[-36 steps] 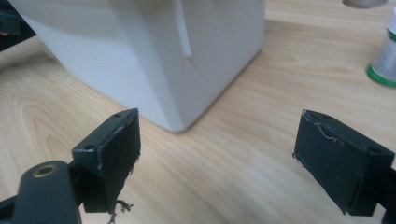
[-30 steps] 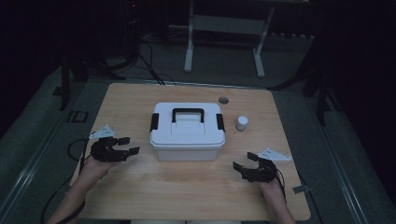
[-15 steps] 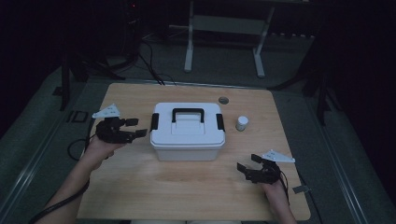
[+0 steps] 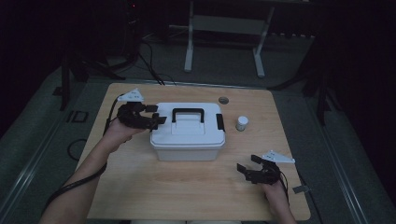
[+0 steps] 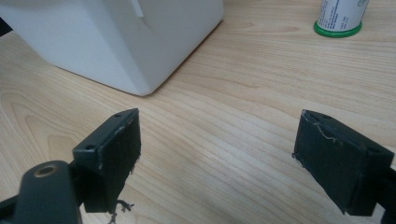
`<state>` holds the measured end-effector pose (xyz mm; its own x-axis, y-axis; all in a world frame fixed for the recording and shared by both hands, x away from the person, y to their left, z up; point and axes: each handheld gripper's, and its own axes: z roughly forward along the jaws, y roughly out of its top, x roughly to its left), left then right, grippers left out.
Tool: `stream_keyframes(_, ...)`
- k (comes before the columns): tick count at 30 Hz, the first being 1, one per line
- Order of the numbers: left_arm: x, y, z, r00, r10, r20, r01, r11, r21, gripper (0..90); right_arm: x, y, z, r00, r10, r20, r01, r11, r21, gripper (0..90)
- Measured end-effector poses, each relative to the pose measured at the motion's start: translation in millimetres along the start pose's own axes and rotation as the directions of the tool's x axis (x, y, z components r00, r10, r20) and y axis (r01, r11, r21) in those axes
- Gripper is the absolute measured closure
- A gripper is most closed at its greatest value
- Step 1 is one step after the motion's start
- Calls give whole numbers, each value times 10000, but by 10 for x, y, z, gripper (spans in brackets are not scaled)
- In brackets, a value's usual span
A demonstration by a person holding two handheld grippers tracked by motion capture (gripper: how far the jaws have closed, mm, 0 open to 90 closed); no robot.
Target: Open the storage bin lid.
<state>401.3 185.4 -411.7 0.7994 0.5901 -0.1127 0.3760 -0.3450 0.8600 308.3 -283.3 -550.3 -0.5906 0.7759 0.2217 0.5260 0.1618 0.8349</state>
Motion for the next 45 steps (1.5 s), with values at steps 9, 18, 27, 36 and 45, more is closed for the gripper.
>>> stream_keyframes(9,-12,172,277,9989,436,155,-443,9977,522,396,-14,-8,-13,9999,73,-93,-73,10000,-33,144)
stream_keyframes(18,-23,310,487,9916,1143,610,-1212,9848,1246,491,-17,-12,-11,9998,127,-176,-127,9999,-1,144)
stream_keyframes(27,-69,452,630,9820,1559,1064,-1726,9698,1725,565,-31,-22,-8,9997,158,-203,-158,9999,24,144)
stream_keyframes(36,-61,491,681,9690,2022,1417,-2286,9515,2058,681,-41,-29,-13,9995,254,-210,-254,9997,14,146)
stream_keyframes(45,-76,517,658,9363,2498,2470,-3034,9294,2100,774,-44,-41,-7,9993,301,-226,-300,9995,34,146)
